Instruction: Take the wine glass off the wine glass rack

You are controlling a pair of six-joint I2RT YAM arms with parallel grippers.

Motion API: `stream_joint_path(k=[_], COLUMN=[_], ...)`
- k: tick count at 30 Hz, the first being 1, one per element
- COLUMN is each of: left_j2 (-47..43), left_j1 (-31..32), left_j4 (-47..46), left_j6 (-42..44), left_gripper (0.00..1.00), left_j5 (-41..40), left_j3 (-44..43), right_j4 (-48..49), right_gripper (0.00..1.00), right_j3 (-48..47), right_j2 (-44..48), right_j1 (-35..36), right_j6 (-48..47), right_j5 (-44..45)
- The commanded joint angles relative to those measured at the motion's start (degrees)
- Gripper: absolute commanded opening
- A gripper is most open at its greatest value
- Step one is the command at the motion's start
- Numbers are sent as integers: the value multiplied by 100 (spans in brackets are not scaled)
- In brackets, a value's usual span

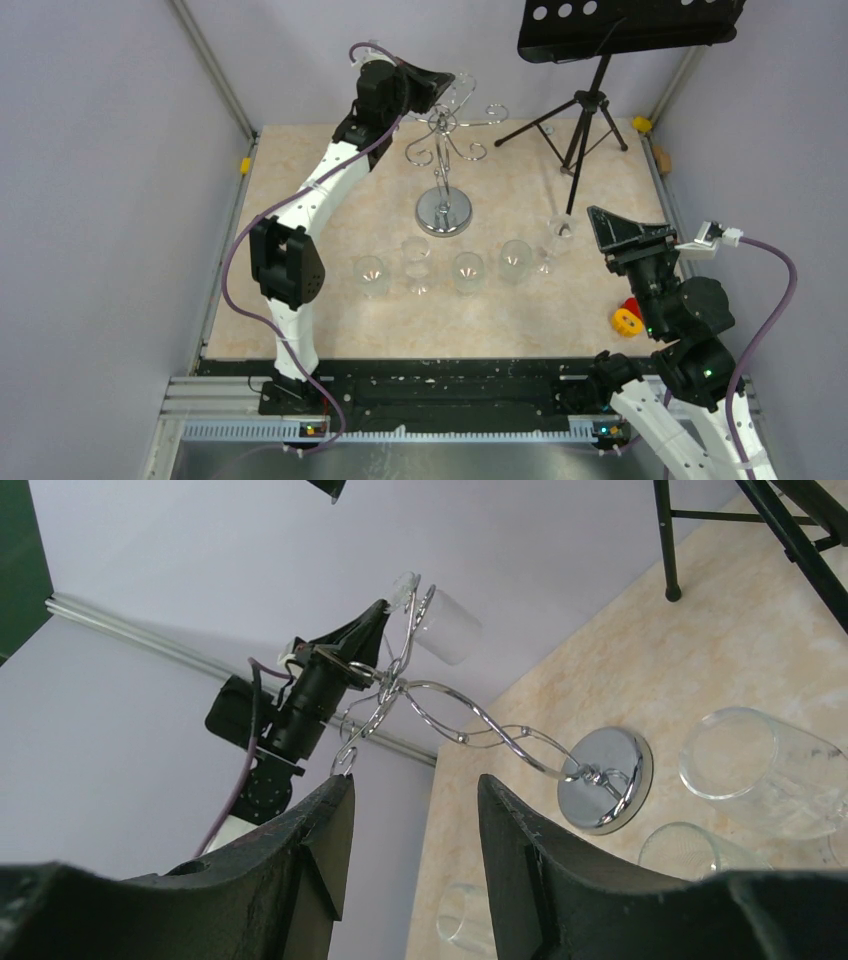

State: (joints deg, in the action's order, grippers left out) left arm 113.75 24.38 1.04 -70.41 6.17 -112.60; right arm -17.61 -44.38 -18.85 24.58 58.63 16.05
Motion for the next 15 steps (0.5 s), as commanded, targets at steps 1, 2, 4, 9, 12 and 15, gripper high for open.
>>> stream_joint_path(k=[1, 2, 4, 9, 12, 15], left_j2=[-182, -198, -226, -283, -268, -183], left_j1=[32, 32, 32, 32, 32, 18], left_j4=[-998, -1101, -1280, -1892, -2185, -2274], left_j6=[-328, -351, -398, -551, -632, -661], left_gripper=[0, 0, 0, 0, 0, 0], left_j5=[554, 581, 614, 616, 649, 775], left_j3=[105, 134, 174, 397, 438, 396], right_j4=[42, 39, 53, 117, 113, 102], right_gripper=[49, 49, 49, 49, 49, 49], right_j3=[-198, -191, -186, -133, -132, -145], right_j2=[-5, -10, -11, -13, -21, -14], right_j1=[-12, -14, -14, -14, -14, -14], right_j6=[-28, -35, -29, -2, -5, -9], right_j5=[48, 47, 45, 6, 15, 28])
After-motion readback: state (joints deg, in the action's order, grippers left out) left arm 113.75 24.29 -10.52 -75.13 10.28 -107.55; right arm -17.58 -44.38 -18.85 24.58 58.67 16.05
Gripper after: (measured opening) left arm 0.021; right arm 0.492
